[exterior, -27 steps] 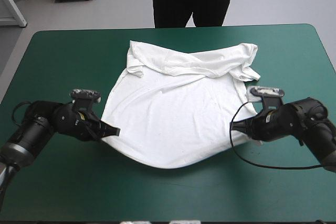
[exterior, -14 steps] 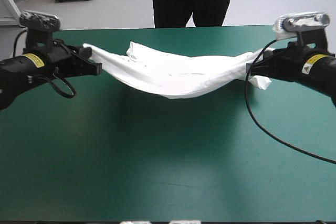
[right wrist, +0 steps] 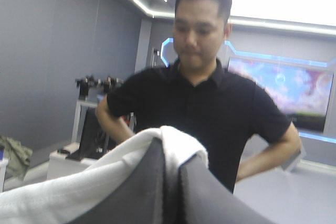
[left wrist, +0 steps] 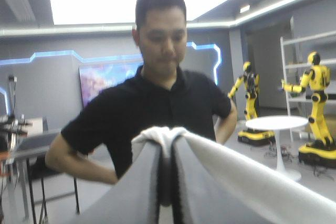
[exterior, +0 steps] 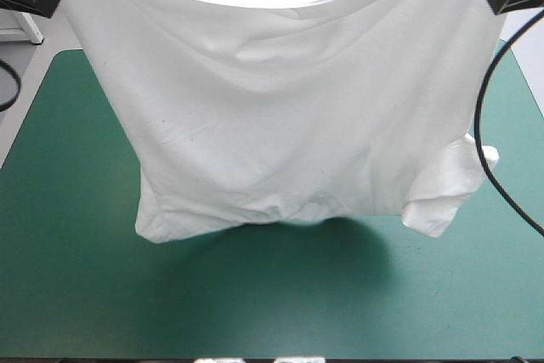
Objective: Fold the cloth
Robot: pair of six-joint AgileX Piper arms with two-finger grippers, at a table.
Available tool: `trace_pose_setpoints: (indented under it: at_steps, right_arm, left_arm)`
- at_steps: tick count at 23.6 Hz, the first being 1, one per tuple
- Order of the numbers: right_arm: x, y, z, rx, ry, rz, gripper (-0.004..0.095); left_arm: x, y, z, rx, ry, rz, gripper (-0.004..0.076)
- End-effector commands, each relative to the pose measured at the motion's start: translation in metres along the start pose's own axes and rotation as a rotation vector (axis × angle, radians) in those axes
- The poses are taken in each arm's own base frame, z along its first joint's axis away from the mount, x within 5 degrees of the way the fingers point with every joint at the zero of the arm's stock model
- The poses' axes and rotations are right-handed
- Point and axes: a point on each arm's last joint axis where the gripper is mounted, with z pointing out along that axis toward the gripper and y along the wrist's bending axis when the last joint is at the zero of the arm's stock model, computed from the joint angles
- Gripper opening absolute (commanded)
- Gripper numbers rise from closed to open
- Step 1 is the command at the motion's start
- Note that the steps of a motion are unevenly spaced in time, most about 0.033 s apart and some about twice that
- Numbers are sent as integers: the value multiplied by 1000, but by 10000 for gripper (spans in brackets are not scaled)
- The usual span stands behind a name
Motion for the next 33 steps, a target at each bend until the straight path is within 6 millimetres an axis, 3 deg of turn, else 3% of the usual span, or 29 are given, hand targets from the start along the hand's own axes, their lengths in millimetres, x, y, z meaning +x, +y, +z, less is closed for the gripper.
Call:
trace_pose_setpoints:
  at_steps: [1, 4, 8, 12, 17, 18, 23, 26, 30, 32, 33]
  right_arm:
    - [-42, -5, -22, 19, -251, -25, -17]
    - [-55, -7, -31, 23, -299, -31, -17]
    - [-51, -6, -28, 21, -284, -31, -17]
    - [-32, -2, 0, 4, -212, 2, -17]
    - [9, 2, 53, 30, -118, -37, -17]
    - [26, 3, 77, 50, -129, -52, -17]
    - [57, 10, 123, 70, -221, -125, -17]
    - [54, 9, 134, 83, -245, -109, -17]
    - [46, -2, 140, 138, -244, -43, -17]
    - [67, -5, 149, 178, -91, -30, -17]
    - [91, -6, 159, 207, 50, -21, -17]
  left_arm:
    - [-44, 0, -22, -8, -246, 15, -9]
    - [-63, -1, -33, -4, -333, 38, -9]
    - [-60, -1, -29, -5, -326, 48, -9]
    - [-41, 1, -4, 1, -267, 50, -9]
    - [-8, 8, 40, -54, -247, 108, -9]
    - [3, 13, 56, -102, -273, 128, -9]
    - [37, 24, 96, -213, -334, 153, -9]
    - [46, 26, 107, -228, -343, 161, -9]
    - [42, 27, 115, -238, -387, 162, -9]
    - [55, 26, 124, -217, -341, 162, -9]
    - [76, 23, 138, -168, -245, 163, -9]
